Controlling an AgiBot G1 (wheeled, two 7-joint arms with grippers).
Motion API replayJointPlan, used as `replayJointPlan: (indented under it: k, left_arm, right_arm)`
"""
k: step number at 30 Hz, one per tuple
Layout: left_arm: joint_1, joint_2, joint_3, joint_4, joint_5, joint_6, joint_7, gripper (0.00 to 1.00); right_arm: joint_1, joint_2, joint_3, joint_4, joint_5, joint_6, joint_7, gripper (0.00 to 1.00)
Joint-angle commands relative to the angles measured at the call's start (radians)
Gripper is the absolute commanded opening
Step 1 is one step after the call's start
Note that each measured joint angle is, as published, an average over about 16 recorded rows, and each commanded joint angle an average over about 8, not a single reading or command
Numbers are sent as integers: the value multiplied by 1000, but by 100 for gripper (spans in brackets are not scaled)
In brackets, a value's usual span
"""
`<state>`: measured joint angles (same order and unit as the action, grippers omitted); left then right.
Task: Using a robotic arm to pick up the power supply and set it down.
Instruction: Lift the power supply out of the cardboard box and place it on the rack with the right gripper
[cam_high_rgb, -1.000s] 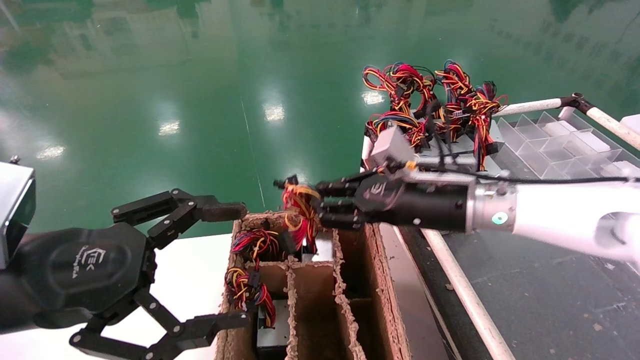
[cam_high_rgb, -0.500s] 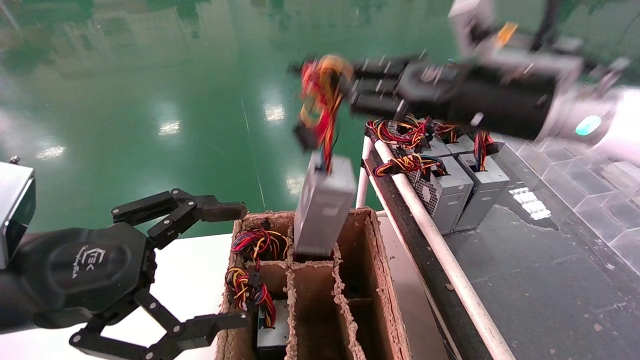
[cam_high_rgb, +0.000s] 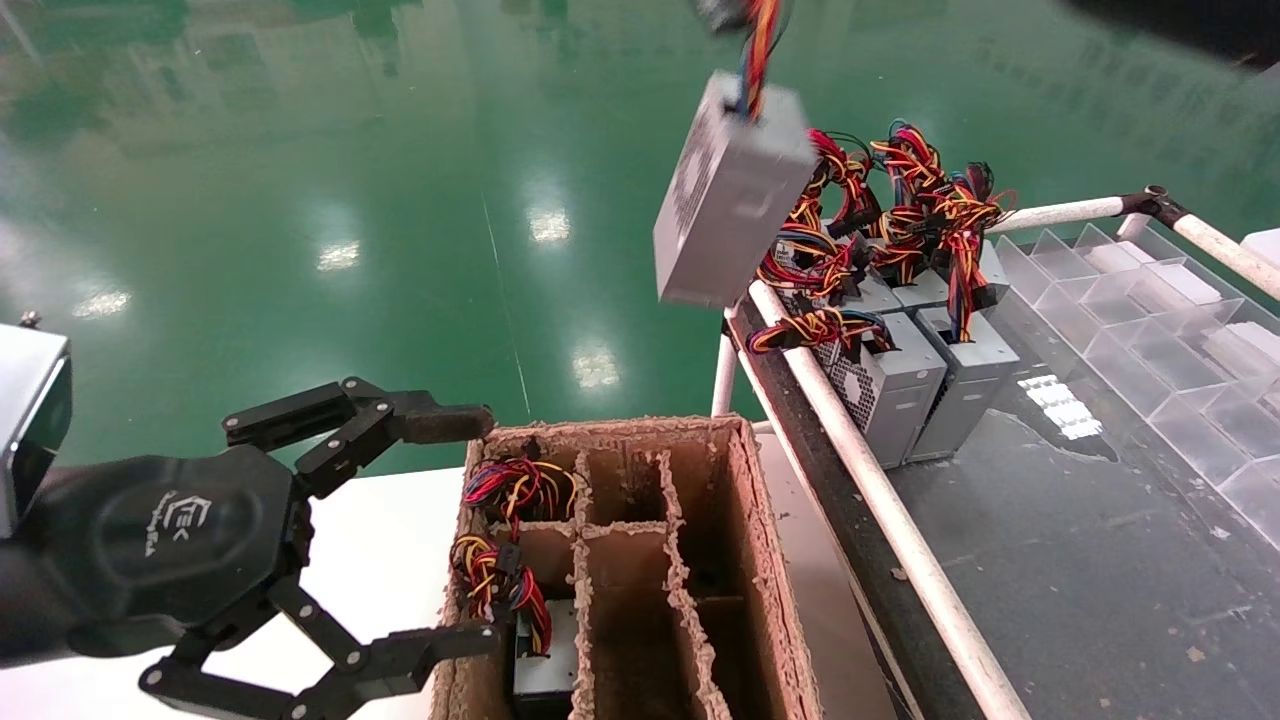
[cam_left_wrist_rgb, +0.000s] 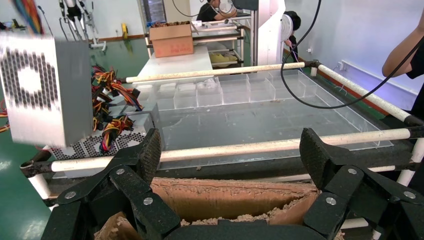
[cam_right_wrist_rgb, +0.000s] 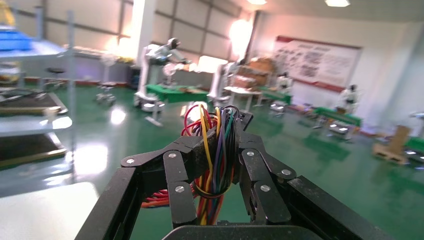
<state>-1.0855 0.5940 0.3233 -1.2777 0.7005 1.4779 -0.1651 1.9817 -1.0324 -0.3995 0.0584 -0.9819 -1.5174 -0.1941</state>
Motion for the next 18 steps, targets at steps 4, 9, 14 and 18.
replayJointPlan:
  k: [4, 9, 14, 18]
  left_arm:
    - [0, 0, 0, 0, 0, 0, 0, 100]
    - [0, 0, 0, 0, 0, 0, 0, 100]
    - [0, 0, 0, 0, 0, 0, 0, 100]
    - [0, 0, 1, 0, 0, 0, 0, 100]
  right_arm:
    - [40, 68, 14, -17, 18, 21, 1, 0]
    - [55, 156, 20, -35, 25, 22, -4, 0]
    - [59, 238, 13, -47, 13, 25, -11, 0]
    - [61, 292, -2, -57, -8, 40, -9, 0]
